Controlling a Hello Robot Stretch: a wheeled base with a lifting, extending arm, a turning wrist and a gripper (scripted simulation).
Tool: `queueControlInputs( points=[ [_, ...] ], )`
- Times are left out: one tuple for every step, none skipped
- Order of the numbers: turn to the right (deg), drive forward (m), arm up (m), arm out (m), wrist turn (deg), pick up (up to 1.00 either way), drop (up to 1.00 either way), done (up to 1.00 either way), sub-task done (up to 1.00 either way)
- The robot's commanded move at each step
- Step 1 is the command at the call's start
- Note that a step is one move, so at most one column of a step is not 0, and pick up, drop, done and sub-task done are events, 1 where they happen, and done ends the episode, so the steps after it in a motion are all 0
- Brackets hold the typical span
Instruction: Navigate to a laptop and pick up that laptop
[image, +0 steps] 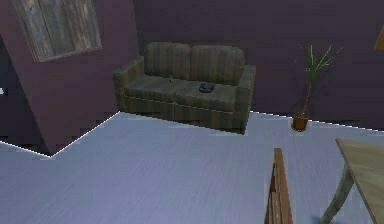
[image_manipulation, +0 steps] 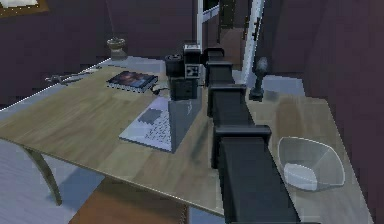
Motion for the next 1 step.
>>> queueControlInputs(
  points=[
    [0.0,0.00,0.00,0.00,0.0,0.00,0.00,1.00,0.00]
  ],
)
